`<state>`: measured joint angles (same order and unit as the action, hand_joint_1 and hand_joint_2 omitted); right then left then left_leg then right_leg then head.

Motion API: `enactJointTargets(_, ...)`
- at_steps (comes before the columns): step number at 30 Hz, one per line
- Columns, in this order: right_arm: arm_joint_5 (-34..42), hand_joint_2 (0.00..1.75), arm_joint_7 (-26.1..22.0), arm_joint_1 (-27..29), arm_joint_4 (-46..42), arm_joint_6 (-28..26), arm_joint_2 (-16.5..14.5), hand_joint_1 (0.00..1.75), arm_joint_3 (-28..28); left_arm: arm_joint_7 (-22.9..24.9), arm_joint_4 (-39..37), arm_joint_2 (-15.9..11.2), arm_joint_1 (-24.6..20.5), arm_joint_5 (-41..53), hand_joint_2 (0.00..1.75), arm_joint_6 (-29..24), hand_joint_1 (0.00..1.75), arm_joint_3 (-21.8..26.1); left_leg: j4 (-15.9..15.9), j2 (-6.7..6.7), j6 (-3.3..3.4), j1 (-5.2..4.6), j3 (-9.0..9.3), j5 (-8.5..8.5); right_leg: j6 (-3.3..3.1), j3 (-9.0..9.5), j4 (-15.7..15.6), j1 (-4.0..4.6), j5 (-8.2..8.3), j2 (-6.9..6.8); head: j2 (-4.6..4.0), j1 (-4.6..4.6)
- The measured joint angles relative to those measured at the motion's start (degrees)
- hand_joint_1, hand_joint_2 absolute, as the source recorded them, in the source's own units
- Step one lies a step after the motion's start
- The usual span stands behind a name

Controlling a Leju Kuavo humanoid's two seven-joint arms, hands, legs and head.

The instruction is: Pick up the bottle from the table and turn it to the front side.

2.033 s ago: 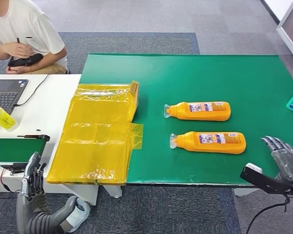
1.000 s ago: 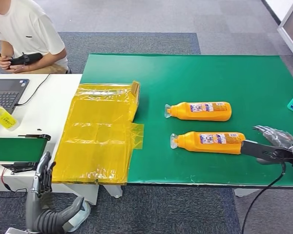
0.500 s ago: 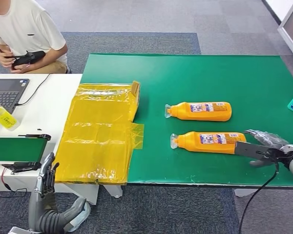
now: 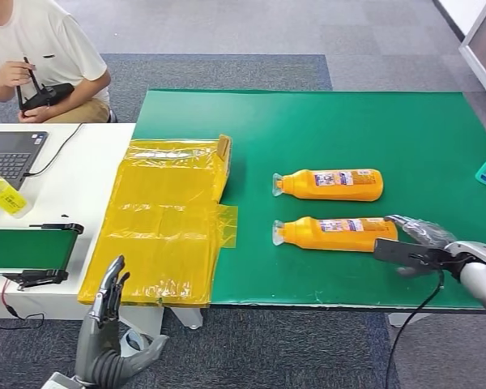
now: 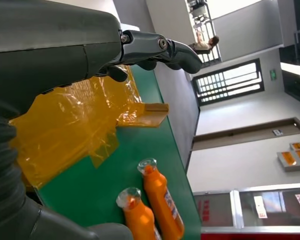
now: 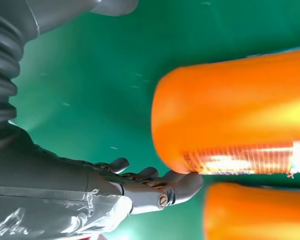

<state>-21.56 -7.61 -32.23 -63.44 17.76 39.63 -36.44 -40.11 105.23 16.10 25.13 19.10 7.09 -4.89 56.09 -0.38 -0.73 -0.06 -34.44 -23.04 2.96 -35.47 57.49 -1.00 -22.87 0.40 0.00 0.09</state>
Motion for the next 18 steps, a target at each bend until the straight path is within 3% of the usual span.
enactJointTargets(6,-0.96,1.75,-0.88,-2.00,4.61,-0.88,-3.99,0.00,-2.76,0.00,-1.76,-0.89,-0.38,-0.54,1.75,-0.25,0.00,-1.39,0.00,-0.02,-0.02,0.01,0.00,0.04,0.01,0.03,0.01,0.01,0.00,-0.03,0.00,0.00)
enactJointTargets(18,-2.15,1.75,-1.33,-2.90,8.23,-2.91,-6.98,0.00,-5.41,0.00,-3.16,-1.46,-0.48,-0.68,1.75,0.67,0.00,-1.91,0.00,-0.04,-0.01,-0.01,-0.02,0.03,0.02,0.02,0.01,-0.01,0.01,-0.04,0.00,0.00)
